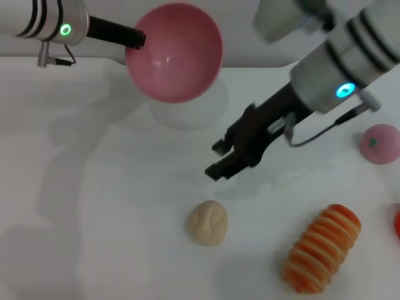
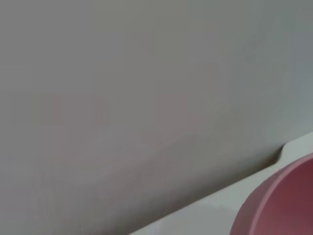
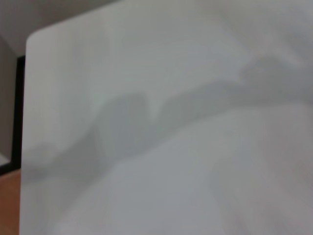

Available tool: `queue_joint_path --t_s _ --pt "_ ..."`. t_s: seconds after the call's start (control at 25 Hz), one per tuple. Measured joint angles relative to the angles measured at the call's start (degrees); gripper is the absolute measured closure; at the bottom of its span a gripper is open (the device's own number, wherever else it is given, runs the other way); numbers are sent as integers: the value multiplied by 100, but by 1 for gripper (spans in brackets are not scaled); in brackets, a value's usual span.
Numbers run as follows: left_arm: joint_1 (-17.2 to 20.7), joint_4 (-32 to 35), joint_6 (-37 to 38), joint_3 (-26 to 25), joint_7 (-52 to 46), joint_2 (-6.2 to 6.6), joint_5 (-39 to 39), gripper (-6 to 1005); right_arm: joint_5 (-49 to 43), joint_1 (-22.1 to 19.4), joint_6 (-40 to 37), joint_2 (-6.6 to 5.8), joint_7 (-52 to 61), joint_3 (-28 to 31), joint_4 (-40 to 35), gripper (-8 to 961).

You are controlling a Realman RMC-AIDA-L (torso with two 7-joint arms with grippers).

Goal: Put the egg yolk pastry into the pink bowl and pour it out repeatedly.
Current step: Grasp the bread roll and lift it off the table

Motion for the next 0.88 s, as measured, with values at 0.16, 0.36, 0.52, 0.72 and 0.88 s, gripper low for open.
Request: queue_joint_path --t_s 0.16,0.36,0.52,0.72,0.88 --pt "74 4 61 92 50 -22 -2 916 10 35 452 28 55 -510 400 452" --pt "156 22 112 124 121 -60 -2 914 155 7 891 44 115 -816 959 454" --pt "232 39 119 182 160 -97 -2 912 238 -11 1207 51 103 -941 1338 456" --pt "294 48 95 190 222 -130 -2 910 425 42 1440 57 86 -1031 1675 458" --pt "307 49 91 190 246 -143 -2 908 531 60 1458 59 119 -1216 1721 460"
